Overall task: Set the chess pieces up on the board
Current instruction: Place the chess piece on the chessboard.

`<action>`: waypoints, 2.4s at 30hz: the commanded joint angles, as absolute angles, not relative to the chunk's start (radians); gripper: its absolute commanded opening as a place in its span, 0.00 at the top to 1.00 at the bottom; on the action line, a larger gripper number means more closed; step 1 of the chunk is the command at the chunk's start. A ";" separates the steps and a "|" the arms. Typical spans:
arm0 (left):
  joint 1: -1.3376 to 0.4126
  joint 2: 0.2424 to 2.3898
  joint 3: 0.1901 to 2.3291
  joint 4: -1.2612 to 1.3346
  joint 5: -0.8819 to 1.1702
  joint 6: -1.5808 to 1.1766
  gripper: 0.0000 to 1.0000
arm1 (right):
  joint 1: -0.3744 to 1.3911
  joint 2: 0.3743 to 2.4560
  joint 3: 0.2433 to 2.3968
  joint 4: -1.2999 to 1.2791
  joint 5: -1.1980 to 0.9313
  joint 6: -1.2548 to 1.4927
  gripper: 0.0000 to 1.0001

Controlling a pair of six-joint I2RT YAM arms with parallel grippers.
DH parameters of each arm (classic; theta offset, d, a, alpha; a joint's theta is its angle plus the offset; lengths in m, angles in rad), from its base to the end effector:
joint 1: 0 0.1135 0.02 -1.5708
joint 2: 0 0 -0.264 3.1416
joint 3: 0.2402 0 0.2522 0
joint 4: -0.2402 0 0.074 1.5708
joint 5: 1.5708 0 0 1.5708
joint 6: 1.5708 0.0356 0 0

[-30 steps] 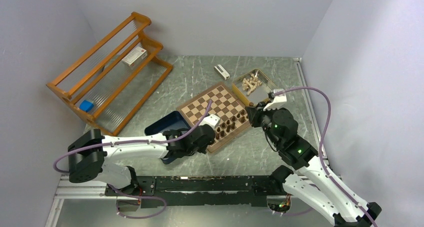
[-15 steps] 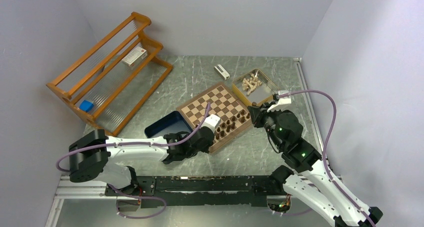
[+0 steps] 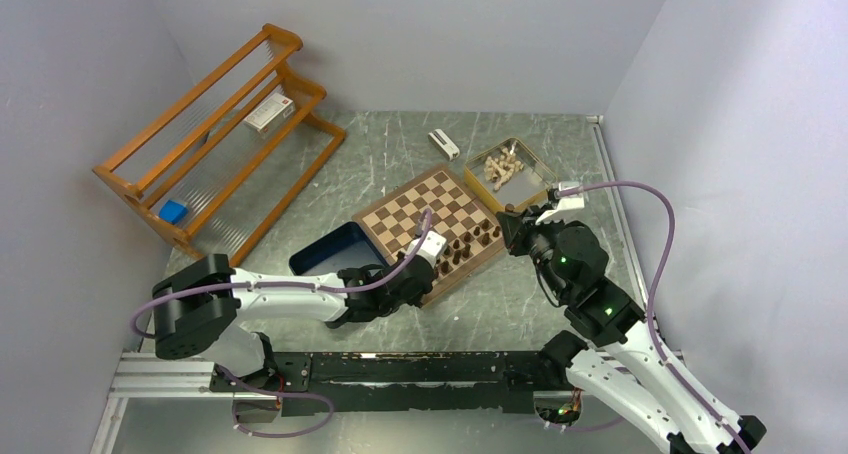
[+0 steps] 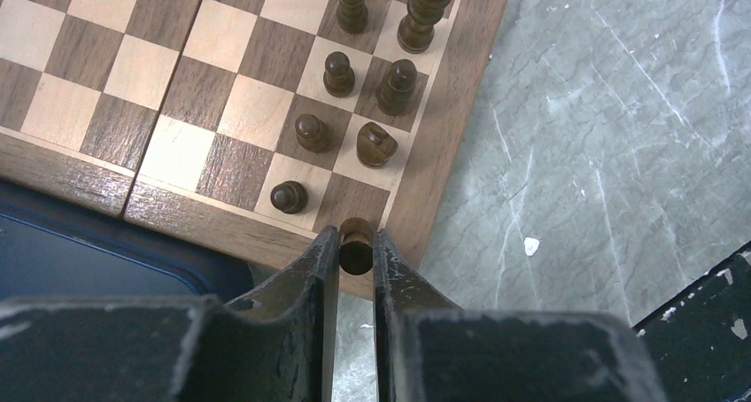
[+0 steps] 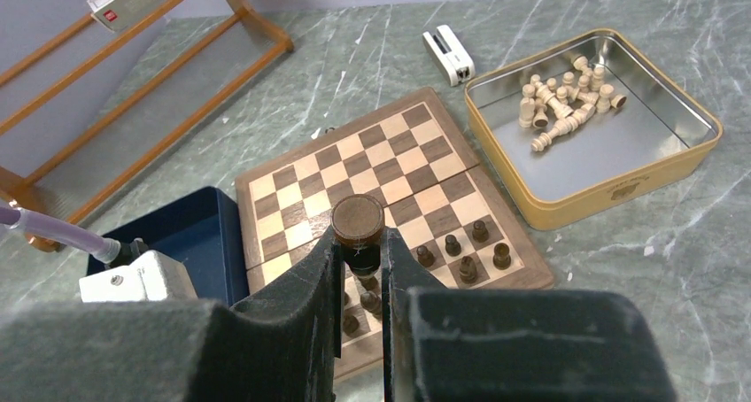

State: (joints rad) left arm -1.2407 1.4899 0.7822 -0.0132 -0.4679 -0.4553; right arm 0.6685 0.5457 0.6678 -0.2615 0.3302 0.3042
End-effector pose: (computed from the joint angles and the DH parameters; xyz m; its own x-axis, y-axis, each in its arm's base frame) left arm 0.1135 -0.2817 0.1932 -0.5151 0.2927 -0.8056 0.5656 0.8223 -0.0630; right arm 0.1145 0.0757 0.3249 -0.2042 0.1998 -0.9583 -0.2863 0.9239 0.2536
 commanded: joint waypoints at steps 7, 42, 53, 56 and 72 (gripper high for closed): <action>-1.247 1.531 0.804 0.057 -0.498 -0.431 0.95 | 0.665 0.517 0.689 -0.280 0.350 0.292 0.95; -1.247 1.572 0.840 0.018 -0.511 -0.449 0.73 | 0.665 0.508 0.664 -0.264 0.339 0.290 0.95; -1.249 1.522 0.882 -0.035 -0.527 -0.464 0.57 | 0.665 0.503 0.653 -0.264 0.318 0.313 0.94; -1.248 1.478 0.912 -0.041 -0.526 -0.468 0.56 | 0.664 0.520 0.648 -0.261 0.294 0.336 0.94; -1.072 1.191 1.069 -0.149 -0.147 -0.378 0.53 | 0.664 0.747 0.698 -0.271 -0.196 0.155 0.97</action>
